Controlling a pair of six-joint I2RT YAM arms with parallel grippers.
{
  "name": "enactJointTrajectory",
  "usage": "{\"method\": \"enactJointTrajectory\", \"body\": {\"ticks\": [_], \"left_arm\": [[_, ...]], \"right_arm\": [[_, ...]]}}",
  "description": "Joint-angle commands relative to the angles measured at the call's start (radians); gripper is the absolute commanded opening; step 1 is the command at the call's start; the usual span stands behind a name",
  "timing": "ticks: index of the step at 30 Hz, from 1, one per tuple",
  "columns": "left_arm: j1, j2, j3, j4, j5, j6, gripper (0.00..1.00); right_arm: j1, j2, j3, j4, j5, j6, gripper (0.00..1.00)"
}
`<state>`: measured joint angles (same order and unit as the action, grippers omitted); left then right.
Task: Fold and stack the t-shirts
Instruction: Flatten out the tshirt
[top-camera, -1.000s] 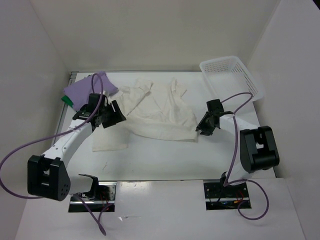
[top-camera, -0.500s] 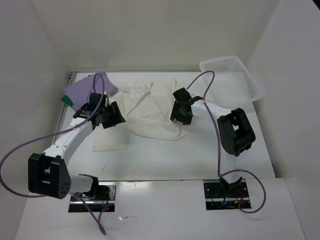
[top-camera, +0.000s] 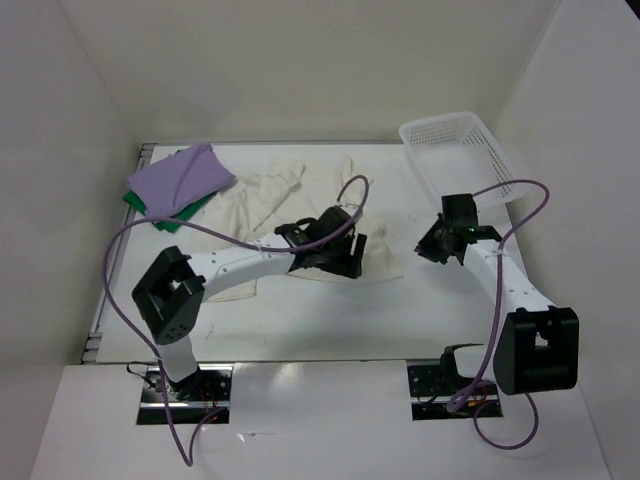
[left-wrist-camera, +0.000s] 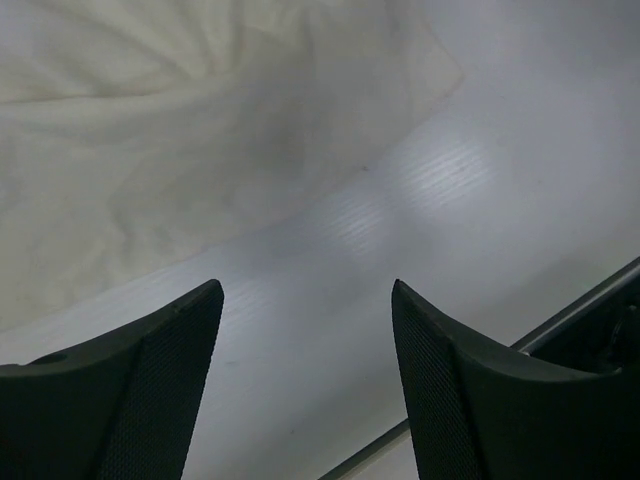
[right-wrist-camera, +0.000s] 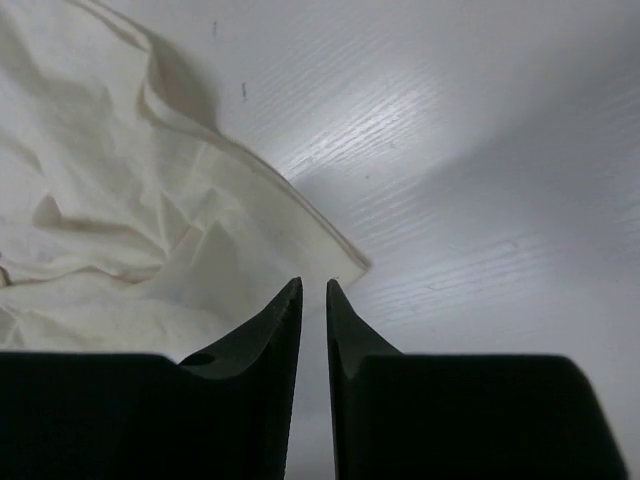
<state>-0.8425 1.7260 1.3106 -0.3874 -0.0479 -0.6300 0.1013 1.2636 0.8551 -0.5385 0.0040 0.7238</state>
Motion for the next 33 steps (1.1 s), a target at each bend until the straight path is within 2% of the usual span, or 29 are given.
{"method": "enactJointTrajectory", "body": {"ticks": [1,2,5,6,9,11,13,14,16,17,18,19,22,24,26,28,31,32,33], "left_arm": [[-0.047,0.061,0.067,0.083,-0.067,0.004,0.76],[-0.047,0.105,0.067,0.093,-0.067,0.004,0.76],[-0.047,0.161,0.096,0.038,-0.078,0.004,0.75],[-0.008,0.144,0.081,0.038,-0.037,-0.038,0.73],[0.087,-0.026,-0.133,0.152,0.106,-0.109,0.73],[0.21,-0.174,-0.286,0.163,0.153,-0.177,0.73],[0.325,-0.276,-0.356,0.154,0.181,-0.2,0.72],[0.362,-0.375,-0.381,0.124,0.181,-0.2,0.7],[0.446,-0.465,-0.44,0.098,0.225,-0.2,0.57],[0.523,-0.529,-0.453,0.066,0.244,-0.2,0.52],[0.558,-0.554,-0.462,0.049,0.262,-0.2,0.43],[0.588,-0.569,-0.462,0.029,0.278,-0.188,0.3],[0.658,-0.605,-0.485,-0.037,0.318,-0.195,0.17],[0.675,-0.638,-0.498,-0.074,0.309,-0.264,0.13],[0.675,-0.69,-0.487,-0.088,0.299,-0.252,0.19],[0.695,-0.732,-0.499,-0.058,0.379,-0.18,0.23],[0.707,-0.741,-0.51,-0.099,0.413,-0.082,0.2],[0.717,-0.741,-0.519,-0.126,0.37,-0.095,0.09],[0.729,-0.741,-0.53,-0.149,0.285,-0.112,0.07]], "right_arm": [[-0.075,-0.04,-0.014,0.026,-0.094,0.005,0.2],[-0.115,-0.04,-0.014,0.04,-0.117,0.005,0.2],[-0.115,-0.009,-0.063,0.069,-0.162,0.048,0.22],[-0.103,-0.009,-0.106,0.107,-0.177,0.061,0.31],[-0.083,0.002,-0.172,0.158,-0.188,0.097,0.42],[-0.063,0.025,-0.182,0.169,-0.17,0.118,0.44],[-0.017,0.04,-0.191,0.196,-0.17,0.138,0.47],[0.0,0.051,-0.205,0.205,-0.161,0.15,0.47],[0.026,0.066,-0.232,0.23,-0.15,0.17,0.47],[0.035,0.066,-0.241,0.23,-0.15,0.181,0.47],[0.035,0.077,-0.254,0.244,-0.136,0.181,0.47],[0.035,0.077,-0.254,0.244,-0.127,0.181,0.47],[0.035,0.086,-0.254,0.244,-0.099,0.19,0.46],[0.035,0.086,-0.263,0.244,-0.085,0.201,0.44],[0.035,0.086,-0.263,0.264,-0.065,0.201,0.43],[0.035,0.106,-0.263,0.264,-0.055,0.21,0.41],[0.035,0.135,-0.238,0.253,-0.042,0.21,0.39],[0.035,0.135,-0.238,0.253,-0.042,0.21,0.39],[0.035,0.135,-0.238,0.253,-0.042,0.21,0.36]]}}
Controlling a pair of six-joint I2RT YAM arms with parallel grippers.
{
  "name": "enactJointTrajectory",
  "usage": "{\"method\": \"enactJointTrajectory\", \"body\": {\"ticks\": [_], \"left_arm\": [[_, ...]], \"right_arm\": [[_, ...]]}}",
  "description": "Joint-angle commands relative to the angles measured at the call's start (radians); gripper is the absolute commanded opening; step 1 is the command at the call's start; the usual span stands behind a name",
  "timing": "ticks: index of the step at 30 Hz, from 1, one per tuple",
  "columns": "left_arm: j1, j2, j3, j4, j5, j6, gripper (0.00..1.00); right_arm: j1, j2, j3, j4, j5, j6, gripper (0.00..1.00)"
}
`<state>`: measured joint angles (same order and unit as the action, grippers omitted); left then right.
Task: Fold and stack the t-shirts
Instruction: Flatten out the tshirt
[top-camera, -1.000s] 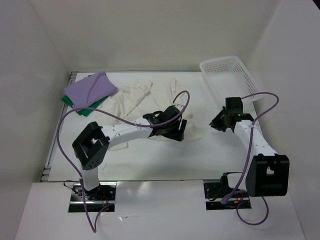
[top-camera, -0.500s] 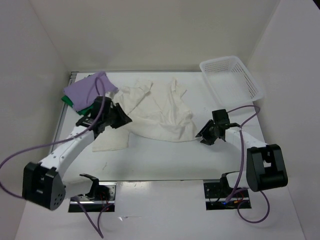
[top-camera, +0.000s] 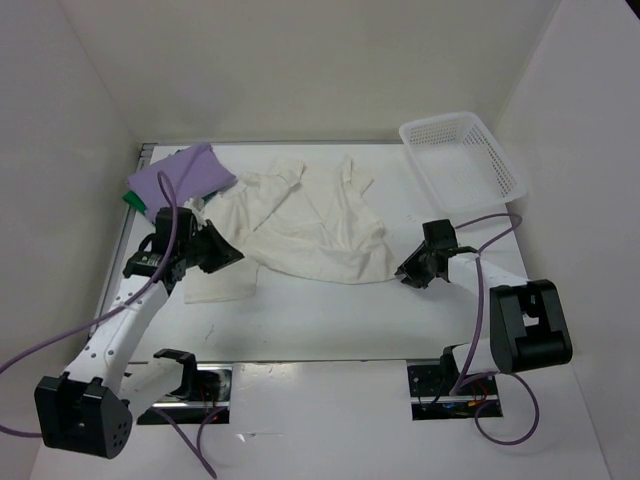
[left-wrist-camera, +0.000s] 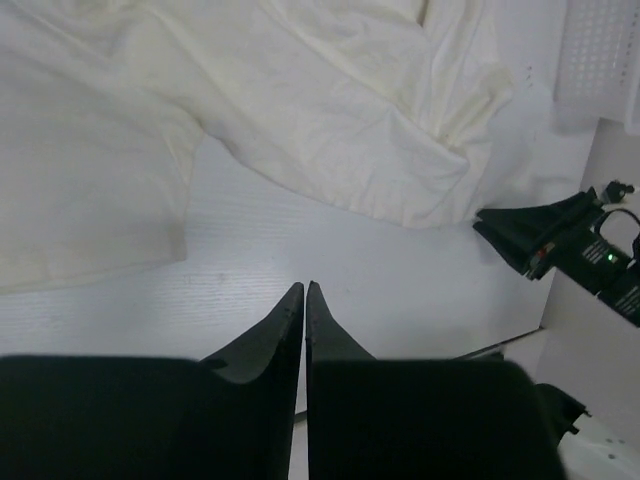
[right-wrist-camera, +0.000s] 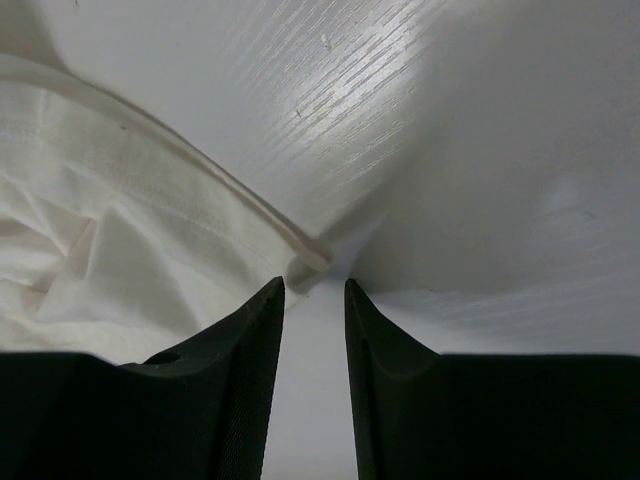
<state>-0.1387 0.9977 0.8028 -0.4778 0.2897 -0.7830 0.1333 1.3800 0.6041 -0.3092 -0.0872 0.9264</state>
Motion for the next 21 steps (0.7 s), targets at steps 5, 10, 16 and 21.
{"method": "enactJointTrajectory", "body": {"ticks": [5,10,16,21], "left_arm": [[0.244,0.033,-0.146,-0.088,-0.038,-0.12,0.35],[0.399,0.016,-0.234,-0.051,-0.027,-0.177,0.66],[0.453,0.042,-0.156,-0.151,-0.121,-0.177,0.83],[0.511,0.079,-0.18,-0.163,-0.181,-0.231,0.86]], "right_arm": [[0.003,0.037,0.026,0.013,0.07,0.029,0.35],[0.012,0.062,0.051,0.013,0.081,0.029,0.3],[0.022,0.135,0.111,-0.021,0.093,0.019,0.26],[0.022,0.179,0.149,-0.031,0.093,0.019,0.05]]}}
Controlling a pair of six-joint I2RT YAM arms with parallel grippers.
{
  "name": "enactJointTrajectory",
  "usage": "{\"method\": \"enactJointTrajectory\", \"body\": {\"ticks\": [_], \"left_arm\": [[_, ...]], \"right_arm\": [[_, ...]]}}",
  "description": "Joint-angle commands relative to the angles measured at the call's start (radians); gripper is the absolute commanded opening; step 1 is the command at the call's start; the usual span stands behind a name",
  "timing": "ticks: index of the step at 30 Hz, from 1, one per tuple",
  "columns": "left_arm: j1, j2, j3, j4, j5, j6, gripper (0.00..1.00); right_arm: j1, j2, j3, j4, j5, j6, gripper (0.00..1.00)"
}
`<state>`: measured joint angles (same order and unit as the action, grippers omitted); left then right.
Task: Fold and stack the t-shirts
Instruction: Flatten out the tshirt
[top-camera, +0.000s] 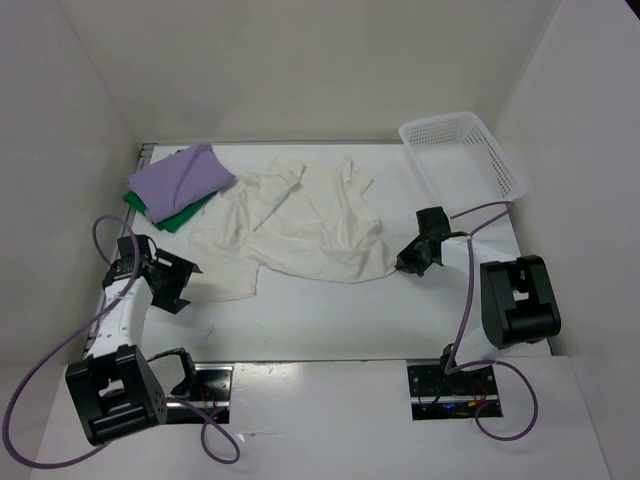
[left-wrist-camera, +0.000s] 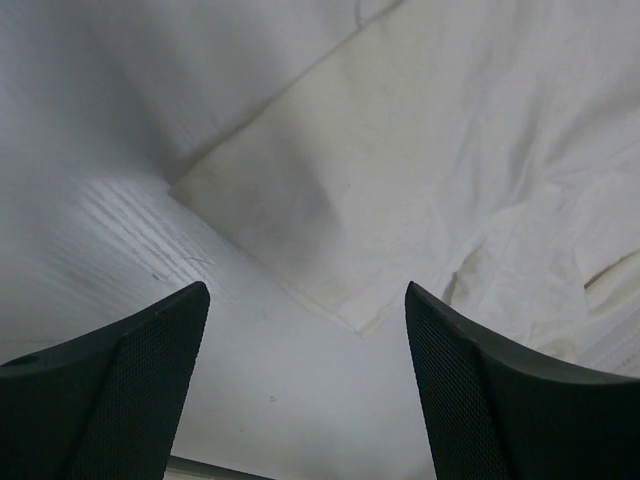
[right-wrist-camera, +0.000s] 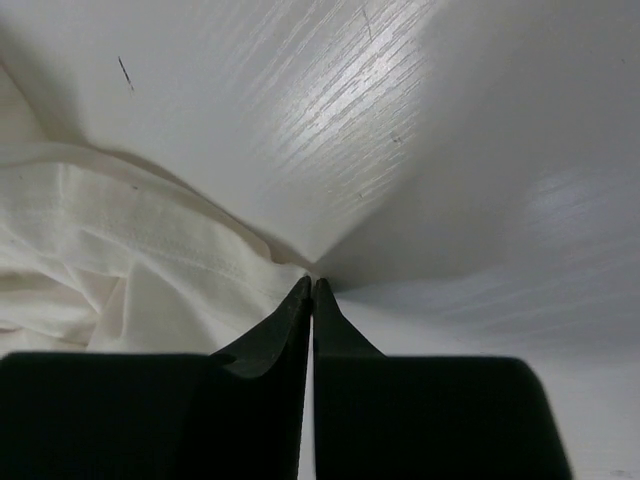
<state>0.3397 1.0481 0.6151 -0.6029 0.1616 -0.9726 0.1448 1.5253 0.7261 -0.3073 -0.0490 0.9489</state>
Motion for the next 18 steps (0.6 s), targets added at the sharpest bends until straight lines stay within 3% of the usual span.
{"method": "enactJointTrajectory", "body": {"ticks": [1,6,15,18], "left_arm": [[0.06,0.045,-0.003,-0.023,-0.053,-0.052,0.86],[0.11,0.104,-0.003,-0.012,-0.106,-0.052,0.68],[0.11,0.177,-0.026,0.058,-0.108,-0.023,0.4],[0.081,0.197,-0.037,0.074,-0.108,-0.014,0.4]], "right_arm": [[0.01,0.033,0.027,-0.033,0.055,-0.015,0.01],[0.01,-0.04,0.036,-0.035,0.083,-0.038,0.0],[-0.134,-0.223,0.055,-0.088,0.011,-0.119,0.0],[-0.154,-0.232,0.064,-0.088,0.001,-0.119,0.0]]}}
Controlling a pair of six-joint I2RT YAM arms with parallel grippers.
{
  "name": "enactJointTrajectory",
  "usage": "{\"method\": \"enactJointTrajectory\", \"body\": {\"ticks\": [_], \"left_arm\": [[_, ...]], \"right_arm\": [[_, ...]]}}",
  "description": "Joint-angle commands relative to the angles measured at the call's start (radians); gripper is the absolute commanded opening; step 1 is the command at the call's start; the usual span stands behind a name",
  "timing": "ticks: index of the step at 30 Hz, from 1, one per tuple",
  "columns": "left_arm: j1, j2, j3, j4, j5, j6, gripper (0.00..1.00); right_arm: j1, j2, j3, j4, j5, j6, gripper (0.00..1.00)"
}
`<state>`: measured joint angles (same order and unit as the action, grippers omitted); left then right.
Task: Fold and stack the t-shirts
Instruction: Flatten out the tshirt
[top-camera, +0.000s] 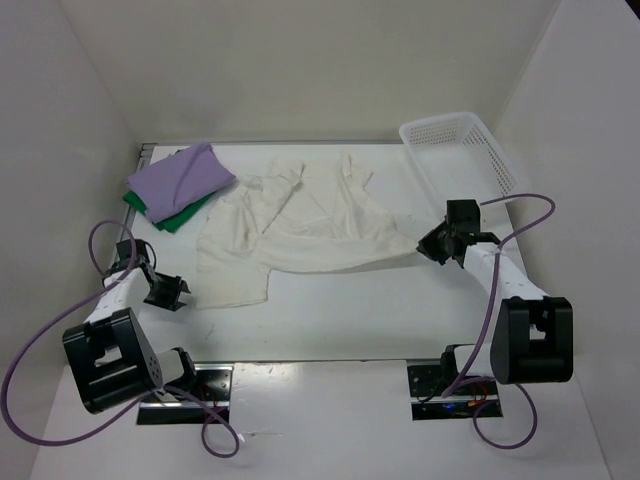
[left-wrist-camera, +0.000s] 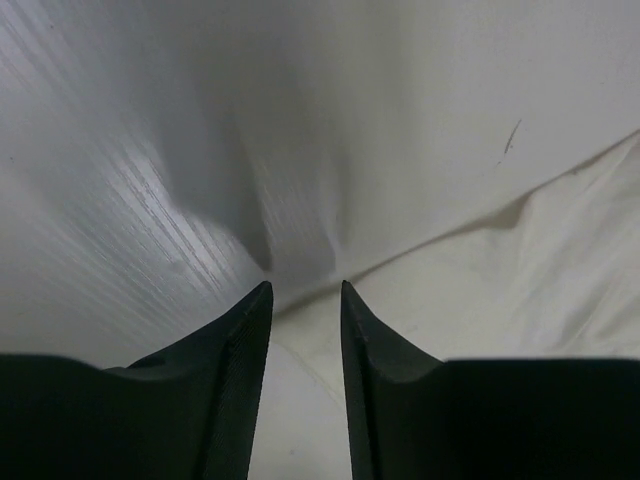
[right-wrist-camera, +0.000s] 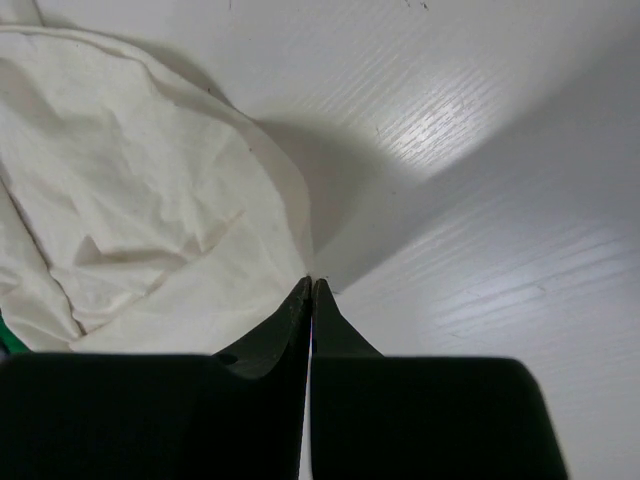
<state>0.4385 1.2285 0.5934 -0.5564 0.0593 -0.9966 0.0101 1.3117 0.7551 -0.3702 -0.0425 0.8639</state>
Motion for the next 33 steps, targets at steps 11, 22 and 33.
{"method": "enactJointTrajectory", "body": {"ticks": [11,22,33], "left_arm": [[-0.287,0.008,-0.09,0.076,0.013,-0.02,0.57],[-0.287,-0.012,-0.058,0.033,-0.007,-0.02,0.05],[-0.287,-0.1,0.302,-0.108,0.171,0.073,0.0]], "right_arm": [[-0.03,-0.014,0.035,-0.006,-0.04,-0.043,0.0],[-0.03,-0.032,0.023,-0.006,-0.039,-0.043,0.0],[0.031,-0.115,0.145,-0.136,-0.011,-0.078,0.0]]}}
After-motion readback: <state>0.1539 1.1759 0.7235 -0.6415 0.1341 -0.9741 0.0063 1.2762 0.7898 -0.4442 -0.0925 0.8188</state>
